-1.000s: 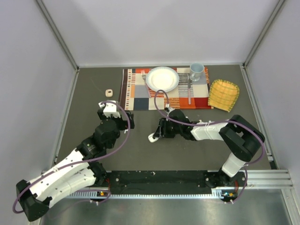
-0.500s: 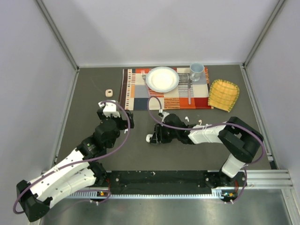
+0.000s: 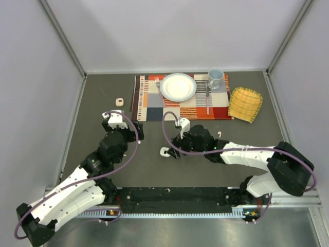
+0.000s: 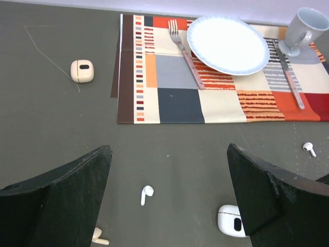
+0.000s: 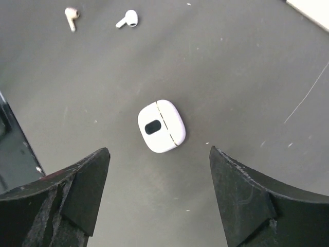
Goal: Insert the wireless bluetooth earbuds into the charging case
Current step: Pick up the charging case from the center of the board.
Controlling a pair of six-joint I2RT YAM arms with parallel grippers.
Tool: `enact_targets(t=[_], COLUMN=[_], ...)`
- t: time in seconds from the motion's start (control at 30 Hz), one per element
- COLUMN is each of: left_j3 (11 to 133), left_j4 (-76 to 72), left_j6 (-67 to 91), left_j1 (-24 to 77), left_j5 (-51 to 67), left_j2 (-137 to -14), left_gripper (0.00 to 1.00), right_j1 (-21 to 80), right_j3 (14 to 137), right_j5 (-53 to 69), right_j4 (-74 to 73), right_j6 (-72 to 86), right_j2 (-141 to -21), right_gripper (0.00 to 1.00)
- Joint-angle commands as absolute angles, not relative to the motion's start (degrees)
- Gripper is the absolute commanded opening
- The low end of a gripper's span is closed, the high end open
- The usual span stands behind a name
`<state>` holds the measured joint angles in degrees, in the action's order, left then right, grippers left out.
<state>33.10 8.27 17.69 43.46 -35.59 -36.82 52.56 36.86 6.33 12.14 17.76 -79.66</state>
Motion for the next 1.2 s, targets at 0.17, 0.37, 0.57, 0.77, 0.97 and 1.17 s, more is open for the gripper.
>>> enact_targets(t=[0.17, 0.37, 0.57, 0.77, 0.97, 1.17], left_j3=[31.47, 31.11, 30.15, 30.06, 29.18, 29.53], left_j4=[6.77, 7.21, 7.12, 8.61, 7.82, 8.08], left_j6=[18.02, 18.11, 18.02, 17.93, 18.19, 18.11], left_j1=[42.89, 42.89, 42.8, 42.45, 42.01, 41.57], left_j5=[-35.16, -34.89, -35.51, -35.95, -35.33, -34.63], left_j2=[-32.96, -32.17, -31.99, -31.73, -31.38, -32.17], left_gripper=[0.99, 0.99, 0.99, 0.99, 0.99, 0.99], right_j1=[53.0, 52.65, 51.86, 51.59, 51.33, 51.24], right_j3=[32.6, 31.21, 31.64, 33.04, 33.48, 34.36], right_j5=[14.59, 19.77, 25.3, 25.4, 24.87, 24.08], right_j4=[21.09, 33.79, 41.39, 39.64, 40.34, 41.84], right_j6=[-16.6, -18.81, -17.49, -18.54, -18.37, -17.84], right_j2=[-83.05, -87.88, -92.45, -96.24, -98.17, -101.51], right_gripper=[0.82, 0.82, 0.82, 0.8, 0.76, 0.71])
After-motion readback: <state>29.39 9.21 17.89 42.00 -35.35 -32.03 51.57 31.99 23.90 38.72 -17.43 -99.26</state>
